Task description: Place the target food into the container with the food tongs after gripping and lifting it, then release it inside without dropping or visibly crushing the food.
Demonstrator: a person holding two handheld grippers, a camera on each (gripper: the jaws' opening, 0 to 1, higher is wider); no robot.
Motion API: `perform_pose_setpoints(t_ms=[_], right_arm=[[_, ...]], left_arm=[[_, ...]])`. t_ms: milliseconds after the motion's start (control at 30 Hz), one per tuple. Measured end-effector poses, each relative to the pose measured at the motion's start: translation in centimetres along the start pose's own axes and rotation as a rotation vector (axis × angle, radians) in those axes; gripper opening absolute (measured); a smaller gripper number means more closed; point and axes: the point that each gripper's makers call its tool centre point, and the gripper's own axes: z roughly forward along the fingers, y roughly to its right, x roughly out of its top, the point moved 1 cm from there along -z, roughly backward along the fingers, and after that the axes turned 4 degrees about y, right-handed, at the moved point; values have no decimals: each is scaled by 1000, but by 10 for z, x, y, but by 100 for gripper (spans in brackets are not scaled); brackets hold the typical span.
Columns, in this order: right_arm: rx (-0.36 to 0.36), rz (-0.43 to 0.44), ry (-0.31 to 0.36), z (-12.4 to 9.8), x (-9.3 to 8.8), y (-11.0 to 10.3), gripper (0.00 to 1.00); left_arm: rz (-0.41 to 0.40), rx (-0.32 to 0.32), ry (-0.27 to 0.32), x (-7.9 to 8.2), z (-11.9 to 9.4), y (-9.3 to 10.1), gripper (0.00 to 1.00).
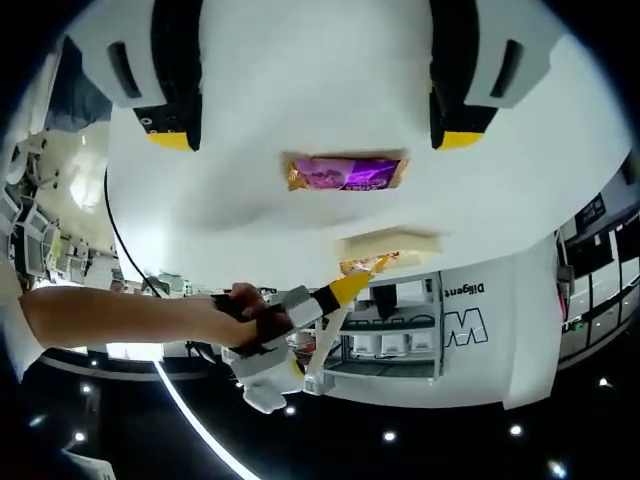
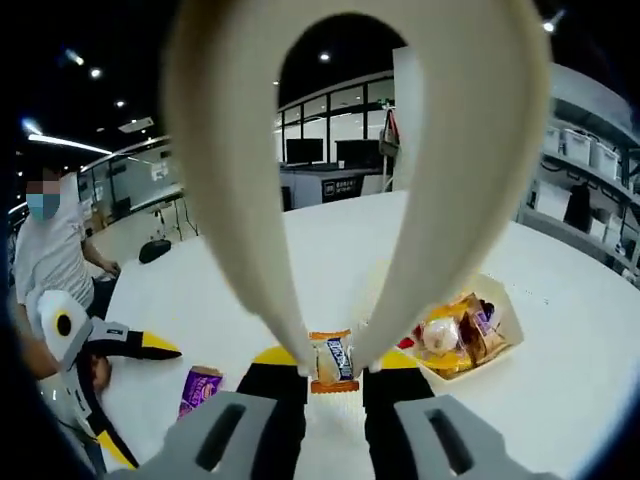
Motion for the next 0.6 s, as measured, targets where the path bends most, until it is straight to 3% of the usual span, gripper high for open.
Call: perform_pose_setpoints(t_ms=[133,300,467,600], right_arm=[[-31,53,4,4,6,17,15],[-55,117,24,6,16,28,14],[-71,104,-20,21,7,42,12],[-62,88,-37,25,1,37,13]], left_arm=[[-2,1,3,1,-1,0,93],[-44,4,69,10,-3,-2,94],[-46,-2,74,11,-3,0,95],[-52,-3,78,11,-4,-2,95]])
